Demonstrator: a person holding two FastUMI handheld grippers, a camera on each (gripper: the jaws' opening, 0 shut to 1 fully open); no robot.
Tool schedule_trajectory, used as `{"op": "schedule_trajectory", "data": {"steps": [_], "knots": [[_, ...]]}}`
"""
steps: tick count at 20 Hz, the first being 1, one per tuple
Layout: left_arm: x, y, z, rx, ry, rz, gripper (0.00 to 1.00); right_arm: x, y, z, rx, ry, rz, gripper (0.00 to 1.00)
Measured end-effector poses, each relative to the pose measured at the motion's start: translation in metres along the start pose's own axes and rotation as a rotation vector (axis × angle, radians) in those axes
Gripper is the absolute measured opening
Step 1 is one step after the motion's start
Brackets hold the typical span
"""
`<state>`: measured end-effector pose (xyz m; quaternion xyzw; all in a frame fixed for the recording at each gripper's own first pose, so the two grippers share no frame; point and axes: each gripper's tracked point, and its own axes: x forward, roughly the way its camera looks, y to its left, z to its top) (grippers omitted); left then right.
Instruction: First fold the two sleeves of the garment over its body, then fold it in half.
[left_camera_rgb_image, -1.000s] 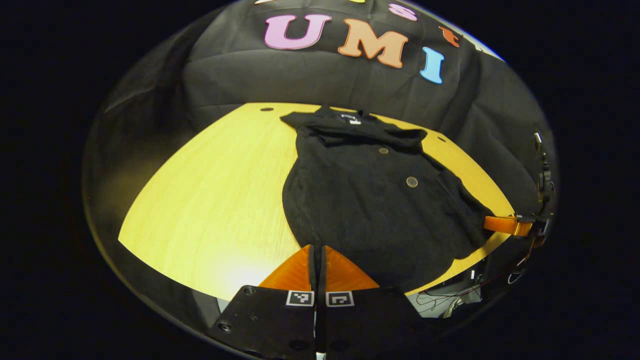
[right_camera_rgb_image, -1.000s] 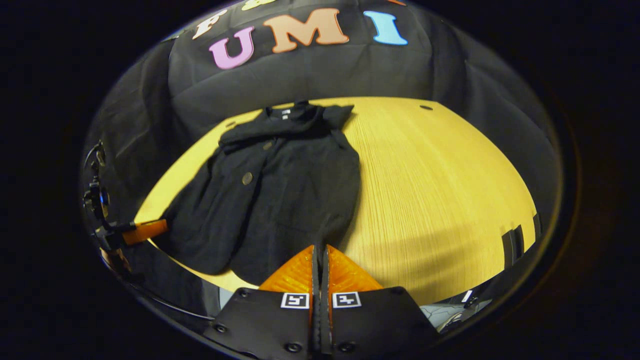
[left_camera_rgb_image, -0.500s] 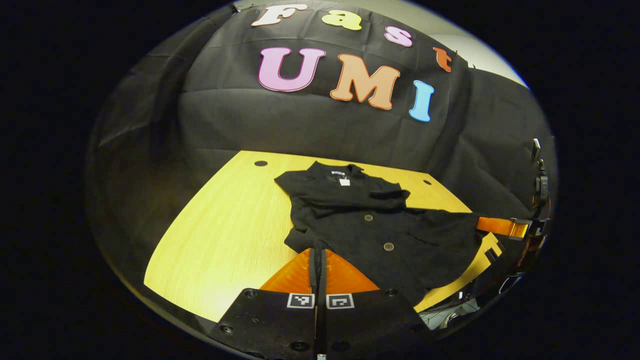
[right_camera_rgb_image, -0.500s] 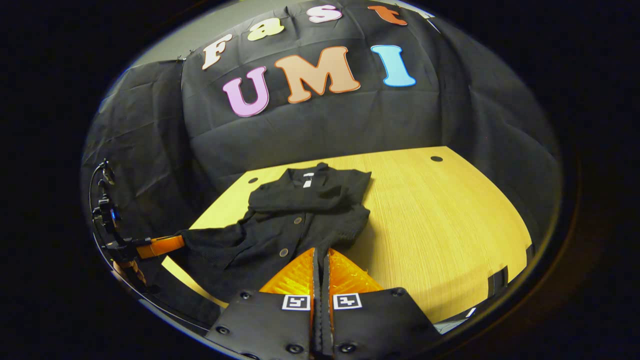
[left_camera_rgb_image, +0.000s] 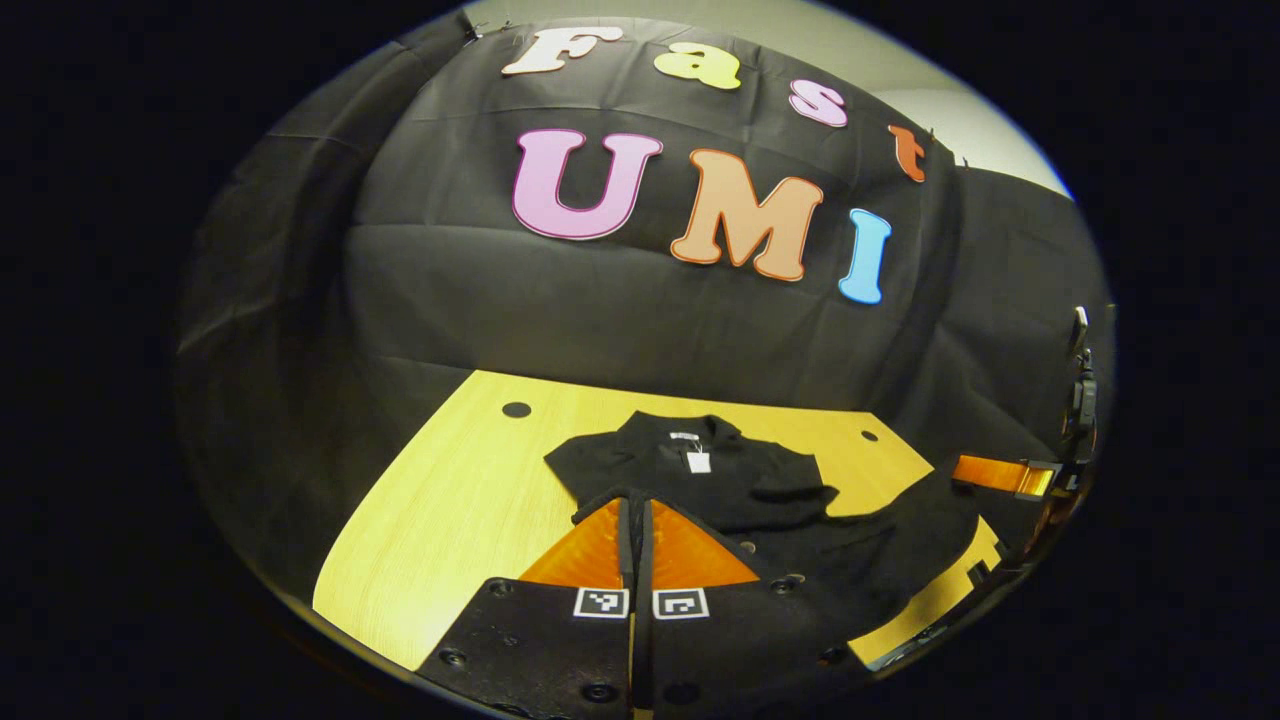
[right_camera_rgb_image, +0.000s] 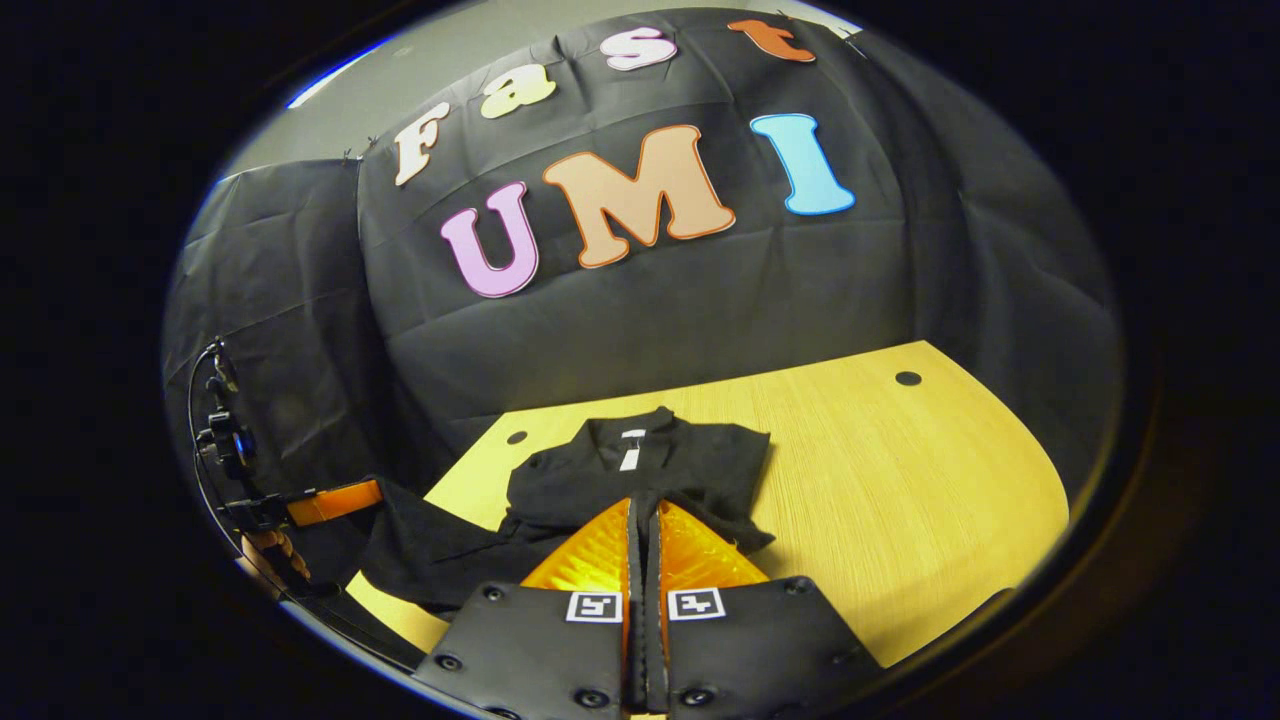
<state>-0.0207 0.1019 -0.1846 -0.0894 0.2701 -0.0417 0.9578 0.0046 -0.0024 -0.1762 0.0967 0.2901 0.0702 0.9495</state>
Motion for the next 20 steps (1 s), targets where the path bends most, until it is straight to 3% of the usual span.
{"op": "schedule_trajectory", "data": {"steps": [13, 20], "knots": [[0.136, 0.018, 0.039, 0.017, -0.012, 0.038, 0.0, 0.13, -0.049, 0.068, 0.034, 0.007, -0.026, 0.02], [0.209, 0.039, 0.036, 0.075, 0.012, 0.123, 0.0, 0.207, -0.084, 0.074, 0.091, 0.05, -0.071, 0.02]]}}
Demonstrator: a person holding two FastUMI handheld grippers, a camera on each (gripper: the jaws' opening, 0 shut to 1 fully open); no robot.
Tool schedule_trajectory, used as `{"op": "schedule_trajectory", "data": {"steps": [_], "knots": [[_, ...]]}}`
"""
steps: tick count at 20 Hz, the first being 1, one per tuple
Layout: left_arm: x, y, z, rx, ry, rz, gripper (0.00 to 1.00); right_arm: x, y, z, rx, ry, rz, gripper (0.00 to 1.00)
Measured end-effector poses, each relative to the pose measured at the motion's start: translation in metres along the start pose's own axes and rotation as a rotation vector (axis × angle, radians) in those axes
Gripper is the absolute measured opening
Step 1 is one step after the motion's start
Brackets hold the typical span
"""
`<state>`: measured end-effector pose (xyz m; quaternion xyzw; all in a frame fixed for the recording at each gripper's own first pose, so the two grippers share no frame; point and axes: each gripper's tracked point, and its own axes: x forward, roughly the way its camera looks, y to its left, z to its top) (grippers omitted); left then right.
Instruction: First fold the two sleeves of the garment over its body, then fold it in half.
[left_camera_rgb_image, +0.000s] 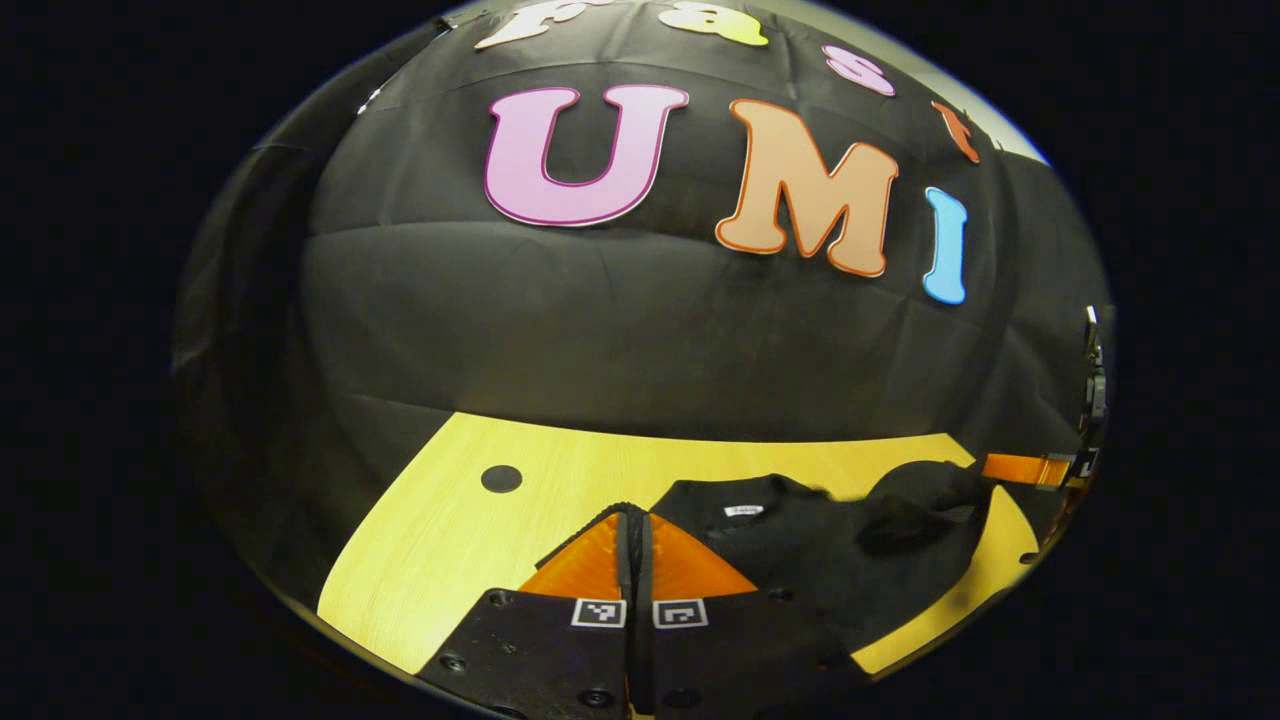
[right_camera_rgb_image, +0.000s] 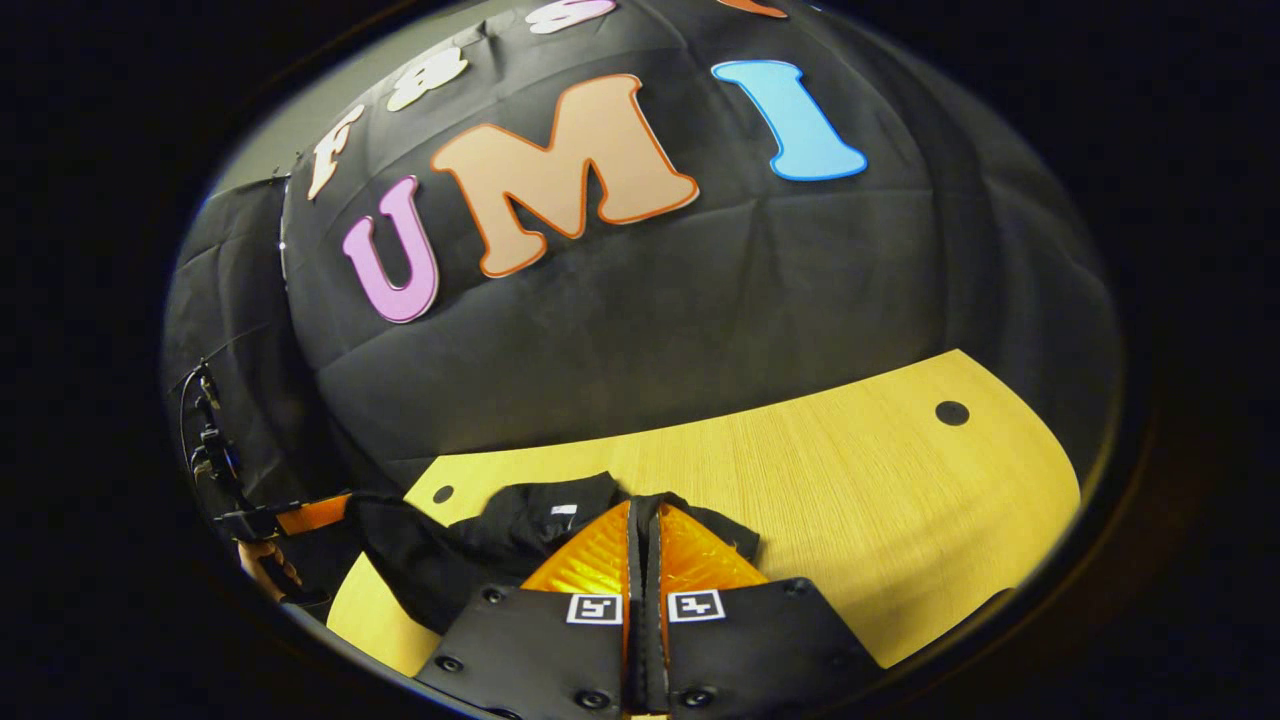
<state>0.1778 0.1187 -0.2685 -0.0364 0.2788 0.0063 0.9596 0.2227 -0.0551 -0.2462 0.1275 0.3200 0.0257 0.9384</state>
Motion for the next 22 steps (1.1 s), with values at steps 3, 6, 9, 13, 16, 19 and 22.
{"op": "schedule_trajectory", "data": {"steps": [3, 6, 9, 13, 16, 19, 22], "knots": [[0.012, 0.022, 0.01, 0.096, -0.061, 0.135, 0.58, 0.016, -0.033, 0.018, 0.001, -0.035, -0.101, 0.67], [0.02, 0.005, 0.039, 0.088, -0.142, 0.101, 0.99, 0.011, -0.039, 0.031, -0.038, -0.107, -0.14, 0.97], [0.004, 0.001, 0.044, 0.08, -0.143, 0.094, 0.95, -0.007, -0.03, 0.038, -0.071, -0.151, -0.143, 0.98], [-0.046, 0.002, 0.074, 0.06, -0.228, 0.093, 0.95, -0.06, -0.002, 0.046, -0.125, -0.234, -0.133, 0.98], [-0.094, 0.005, 0.086, 0.071, -0.294, 0.09, 0.94, -0.105, 0.013, 0.041, -0.167, -0.291, -0.15, 0.93], [-0.145, 0.009, 0.087, 0.067, -0.331, 0.091, 0.94, -0.149, 0.031, 0.029, -0.182, -0.325, -0.145, 0.97], [-0.197, 0.01, 0.09, 0.077, -0.384, 0.093, 0.94, -0.189, 0.045, 0.017, -0.205, -0.367, -0.156, 0.98]]}}
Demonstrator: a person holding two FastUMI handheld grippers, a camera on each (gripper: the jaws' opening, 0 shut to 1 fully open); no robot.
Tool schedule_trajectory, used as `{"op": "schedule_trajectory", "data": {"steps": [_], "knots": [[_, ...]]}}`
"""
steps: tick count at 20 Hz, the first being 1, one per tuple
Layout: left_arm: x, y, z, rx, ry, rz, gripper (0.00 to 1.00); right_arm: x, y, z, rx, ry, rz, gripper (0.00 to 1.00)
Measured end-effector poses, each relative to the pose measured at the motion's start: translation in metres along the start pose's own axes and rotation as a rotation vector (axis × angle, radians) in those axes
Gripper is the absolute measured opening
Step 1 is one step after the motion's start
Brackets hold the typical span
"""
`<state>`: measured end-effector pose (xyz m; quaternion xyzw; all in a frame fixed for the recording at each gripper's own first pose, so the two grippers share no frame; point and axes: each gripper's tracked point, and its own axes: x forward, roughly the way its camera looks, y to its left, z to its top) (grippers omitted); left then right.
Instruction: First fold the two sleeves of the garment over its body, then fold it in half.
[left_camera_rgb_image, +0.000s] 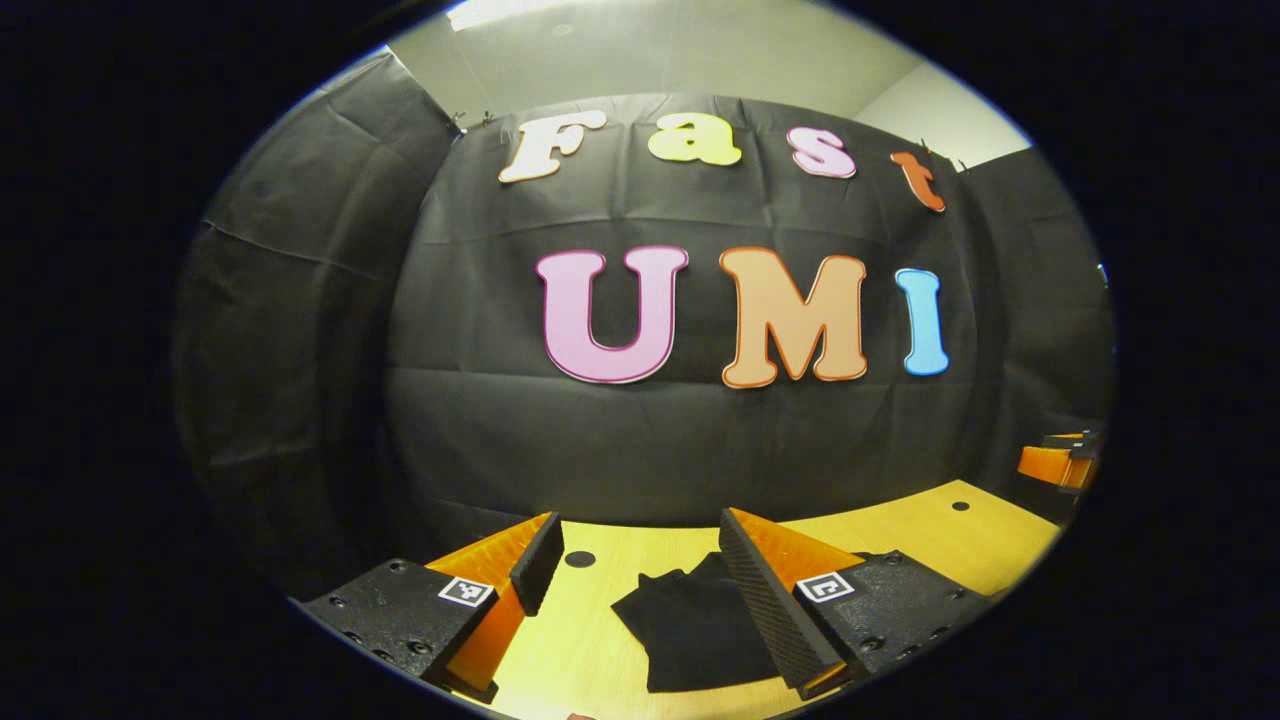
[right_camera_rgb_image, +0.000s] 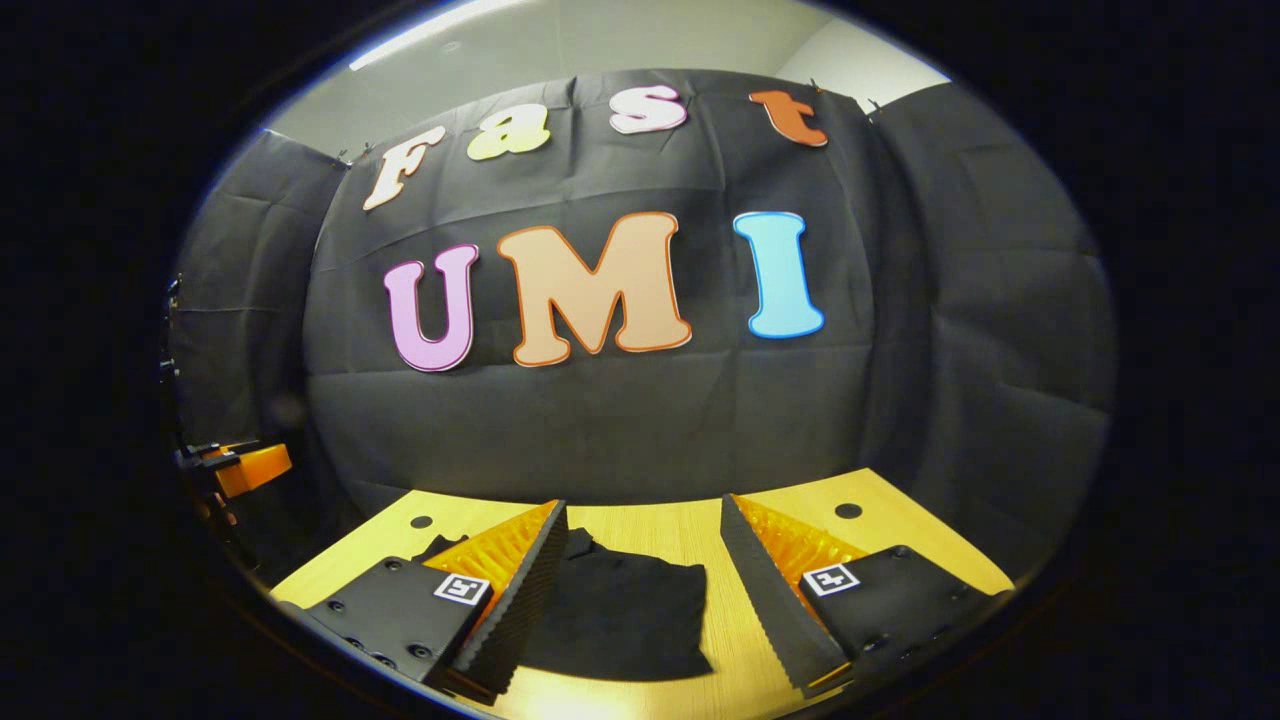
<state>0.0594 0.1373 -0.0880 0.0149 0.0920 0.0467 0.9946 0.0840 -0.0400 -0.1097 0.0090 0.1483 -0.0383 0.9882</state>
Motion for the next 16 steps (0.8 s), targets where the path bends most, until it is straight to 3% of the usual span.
{"op": "schedule_trajectory", "data": {"steps": [1, 2, 3, 5, 7, 8, 9, 10, 11, 16], "knots": [[-0.017, 0.002, 0.006, 0.009, -0.016, 0.0, 0.94, -0.015, 0.005, 0.001, 0.005, -0.007, 0.003, 0.93], [-0.032, 0.003, 0.009, 0.012, -0.026, 0.0, 0.97, -0.03, 0.012, 0.0, 0.011, -0.012, 0.009, 0.93], [-0.047, 0.004, 0.014, 0.01, -0.038, 0.001, 0.94, -0.046, 0.016, 0.0, 0.01, -0.023, 0.011, 0.97], [-0.08, 0.006, 0.024, -0.003, -0.068, 0.006, 0.98, -0.08, 0.024, 0.0, 0.012, -0.044, 0.007, 0.97], [-0.11, -0.001, 0.034, -0.008, -0.09, -0.012, 0.93, -0.119, 0.034, 0.002, 0.016, -0.076, 0.001, 0.97], [-0.124, -0.006, 0.04, -0.001, -0.101, -0.025, 0.97, -0.136, 0.035, 0.005, 0.015, -0.106, -0.01, 0.92], [-0.136, -0.009, 0.044, 0.004, -0.112, -0.036, 0.97, -0.154, 0.037, 0.005, 0.012, -0.123, -0.015, 0.97], [-0.147, -0.014, 0.049, 0.002, -0.117, -0.044, 0.96, -0.167, 0.038, 0.002, 0.012, -0.127, -0.016, 0.93], [-0.157, -0.017, 0.049, -0.012, -0.117, -0.049, 0.96, -0.178, 0.039, 0.0, 0.014, -0.125, -0.011, 1.0], [-0.186, -0.029, 0.058, -0.057, -0.132, -0.041, 0.96, -0.199, 0.039, -0.008, 0.039, -0.107, 0.025, 0.96]]}}
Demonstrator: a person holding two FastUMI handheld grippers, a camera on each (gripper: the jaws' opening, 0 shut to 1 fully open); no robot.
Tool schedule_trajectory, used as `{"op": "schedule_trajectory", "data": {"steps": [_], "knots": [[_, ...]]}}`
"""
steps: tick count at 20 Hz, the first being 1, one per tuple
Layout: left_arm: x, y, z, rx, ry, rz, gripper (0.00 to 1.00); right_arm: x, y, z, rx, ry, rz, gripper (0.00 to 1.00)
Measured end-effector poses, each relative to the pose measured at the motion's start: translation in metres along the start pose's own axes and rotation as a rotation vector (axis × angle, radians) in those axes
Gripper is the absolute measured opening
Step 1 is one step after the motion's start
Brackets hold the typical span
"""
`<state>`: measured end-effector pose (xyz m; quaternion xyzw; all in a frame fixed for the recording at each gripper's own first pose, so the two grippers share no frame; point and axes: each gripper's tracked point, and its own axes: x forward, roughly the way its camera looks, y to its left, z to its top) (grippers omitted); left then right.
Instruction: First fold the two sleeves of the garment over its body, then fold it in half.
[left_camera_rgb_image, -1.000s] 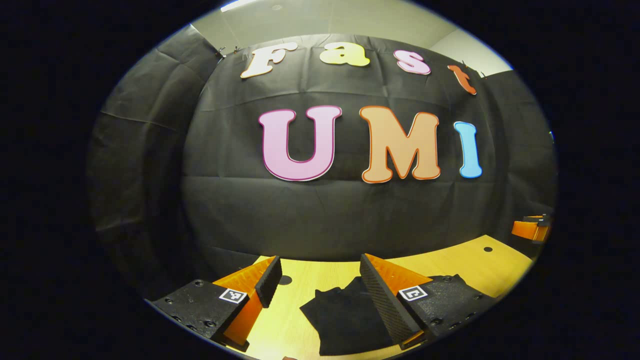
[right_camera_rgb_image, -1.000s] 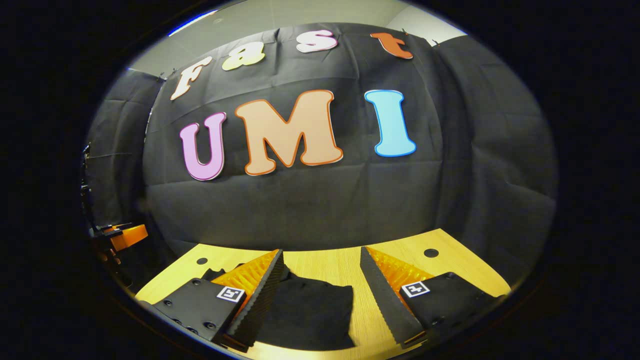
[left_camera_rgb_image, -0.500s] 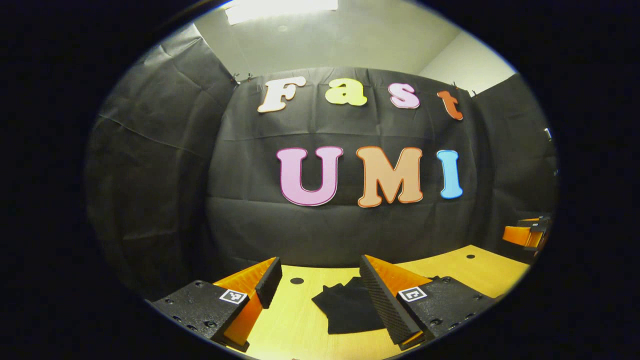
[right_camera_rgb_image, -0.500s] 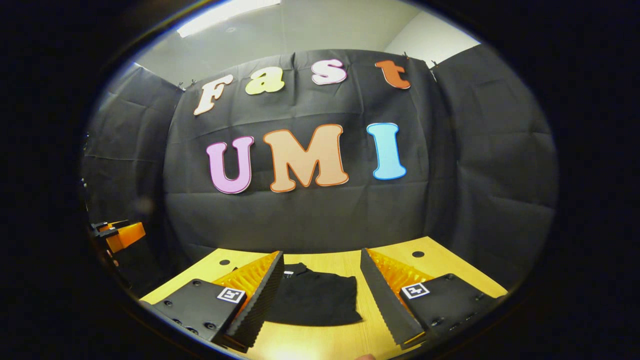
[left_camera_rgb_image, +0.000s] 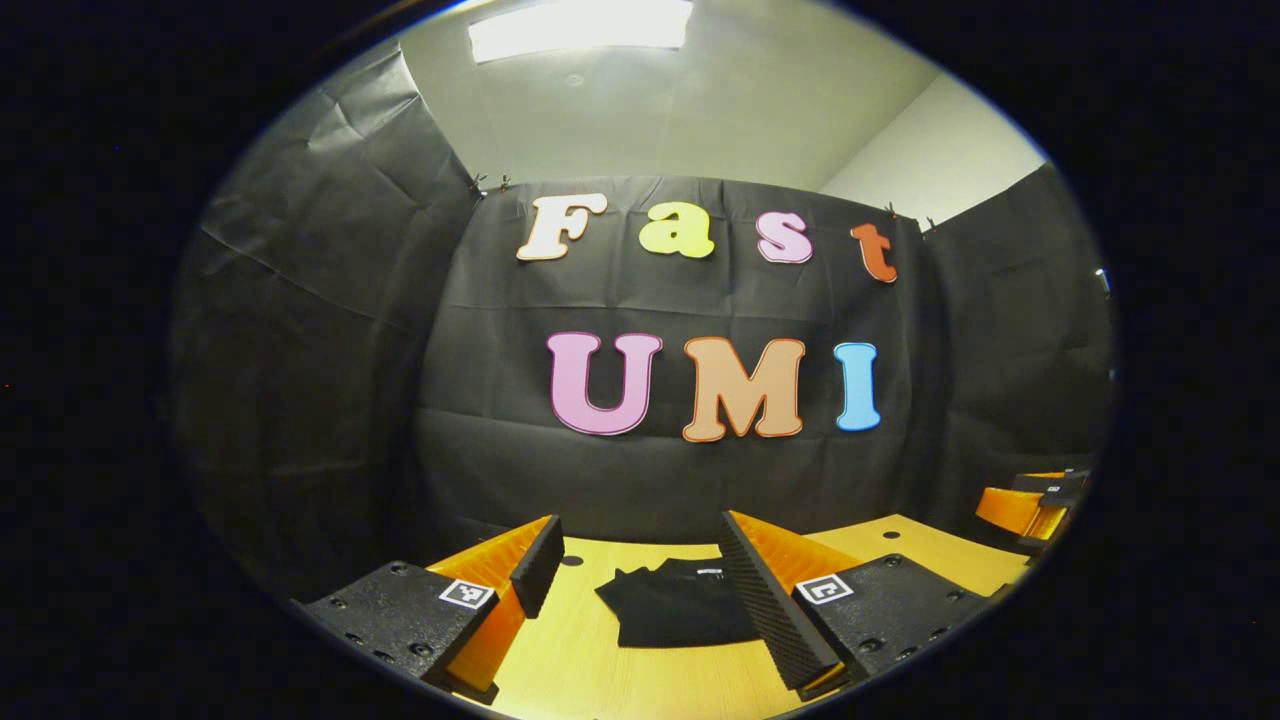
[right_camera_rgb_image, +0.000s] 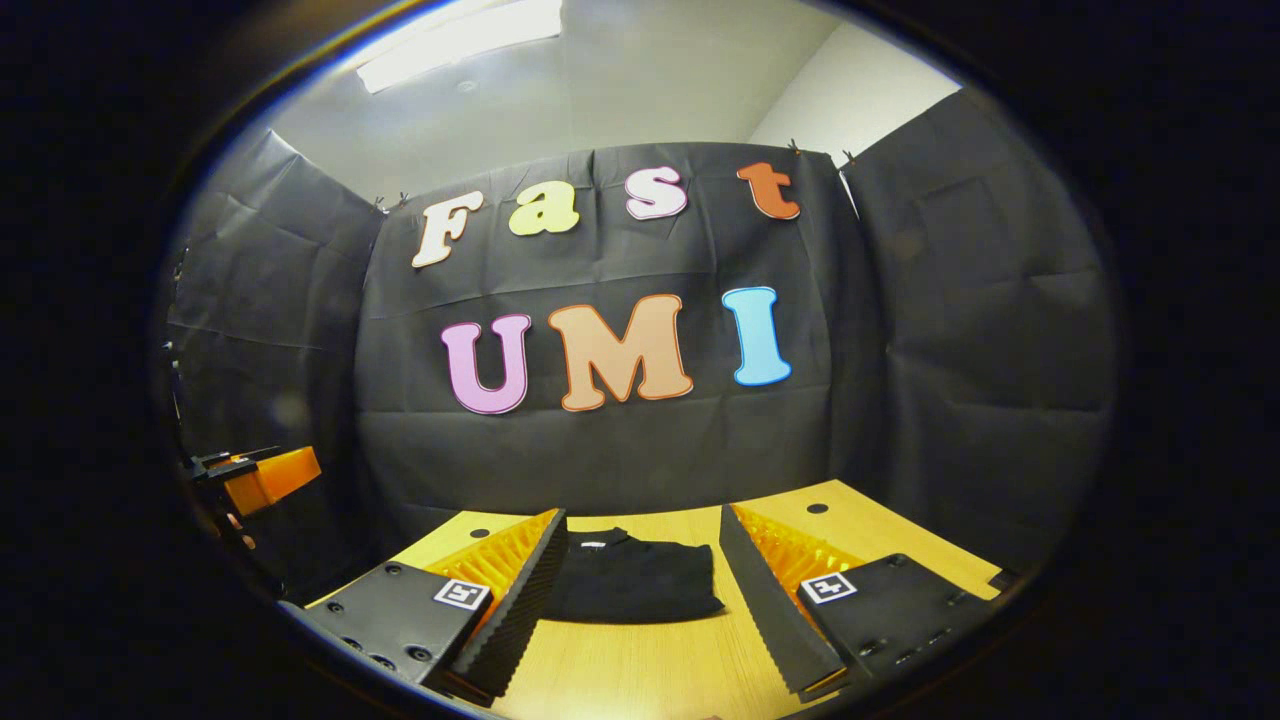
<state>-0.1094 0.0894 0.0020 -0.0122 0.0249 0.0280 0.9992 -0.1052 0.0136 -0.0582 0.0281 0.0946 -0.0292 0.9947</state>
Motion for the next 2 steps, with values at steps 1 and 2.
{"op": "schedule_trajectory", "data": {"steps": [1, 2], "knots": [[-0.0023, -0.0049, 0.004, -0.007, -0.013, -0.008, 0.94, 0.0005, -0.0024, 0.0039, -0.012, -0.013, -0.002, 0.97], [-0.0037, -0.0043, 0.0023, -0.009, -0.005, 0.002, 0.96, -0.0002, -0.006, 0.0042, -0.016, -0.009, -0.003, 0.97]]}}
